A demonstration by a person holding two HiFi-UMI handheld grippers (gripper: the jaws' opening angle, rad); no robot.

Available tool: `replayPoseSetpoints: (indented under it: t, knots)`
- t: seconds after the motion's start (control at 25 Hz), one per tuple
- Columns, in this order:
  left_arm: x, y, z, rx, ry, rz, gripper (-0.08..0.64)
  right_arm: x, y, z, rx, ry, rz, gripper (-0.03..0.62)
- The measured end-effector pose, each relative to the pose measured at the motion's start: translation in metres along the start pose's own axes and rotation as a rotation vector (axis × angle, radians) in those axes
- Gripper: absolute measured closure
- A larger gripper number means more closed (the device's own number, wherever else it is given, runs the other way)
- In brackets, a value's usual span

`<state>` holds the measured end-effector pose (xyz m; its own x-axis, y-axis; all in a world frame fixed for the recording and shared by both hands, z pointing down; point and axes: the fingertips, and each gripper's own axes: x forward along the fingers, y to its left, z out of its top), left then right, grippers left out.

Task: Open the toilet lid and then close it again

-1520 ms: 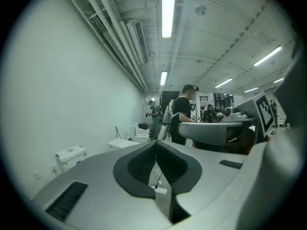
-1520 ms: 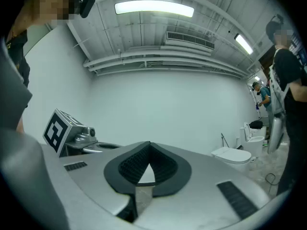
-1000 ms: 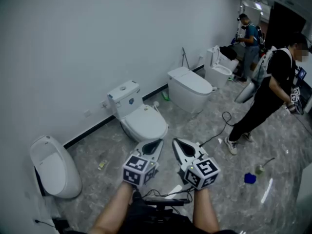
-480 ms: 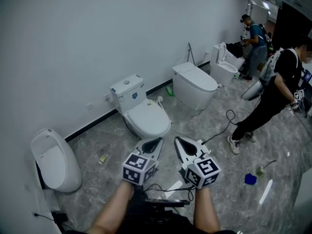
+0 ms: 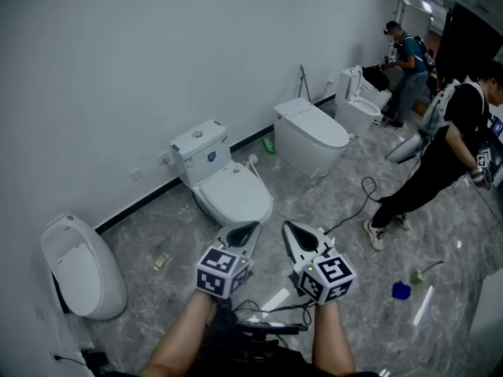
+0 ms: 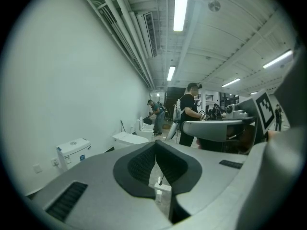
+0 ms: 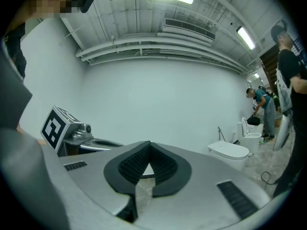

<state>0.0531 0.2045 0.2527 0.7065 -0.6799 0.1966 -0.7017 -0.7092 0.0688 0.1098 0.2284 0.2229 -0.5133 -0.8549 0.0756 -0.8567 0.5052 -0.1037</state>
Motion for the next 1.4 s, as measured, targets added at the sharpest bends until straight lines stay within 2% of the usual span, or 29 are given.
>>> replayPoseSetpoints:
  t: [0.56,0.92,1.12,1.4]
  knots:
    - [0.066,0.109,0.007,-0.035,0.037,-0.070,0.552,0.120,-0.037,0.008,0.003,0.051,-0.068,0.583]
    - [0.107,0.168,-0.013,-0.046,0.094,-0.111,0.552,0.180,-0.063,-0.006,0.010,0.082,-0.164,0.581]
    - [0.134,0.184,-0.036,-0.053,0.136,-0.113,0.552,0.191,-0.093,-0.030,0.058,0.113,-0.220,0.581]
    - [0.186,0.200,-0.091,-0.065,0.191,-0.091,0.552,0.211,-0.153,-0.103,0.118,0.205,-0.278,0.581]
